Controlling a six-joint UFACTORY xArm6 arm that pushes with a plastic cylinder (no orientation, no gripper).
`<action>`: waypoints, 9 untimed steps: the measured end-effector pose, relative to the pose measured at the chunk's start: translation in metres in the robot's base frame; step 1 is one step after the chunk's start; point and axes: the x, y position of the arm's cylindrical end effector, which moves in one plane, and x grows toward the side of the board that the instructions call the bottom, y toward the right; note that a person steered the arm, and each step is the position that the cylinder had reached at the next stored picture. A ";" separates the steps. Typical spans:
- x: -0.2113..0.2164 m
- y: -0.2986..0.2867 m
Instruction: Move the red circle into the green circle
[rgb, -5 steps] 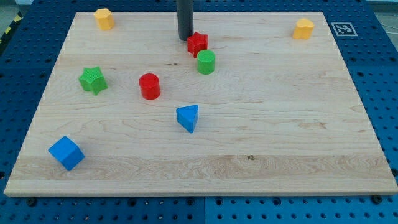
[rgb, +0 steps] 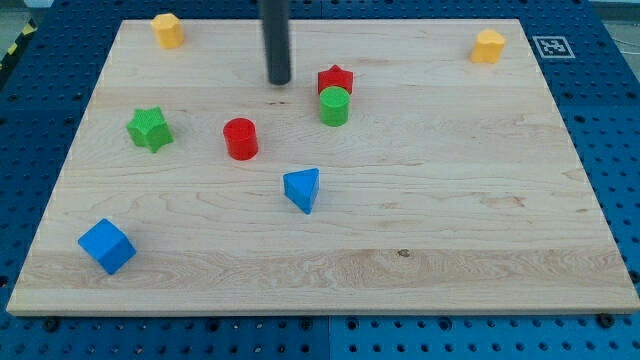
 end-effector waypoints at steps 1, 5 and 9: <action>0.025 -0.045; 0.119 -0.044; 0.112 0.018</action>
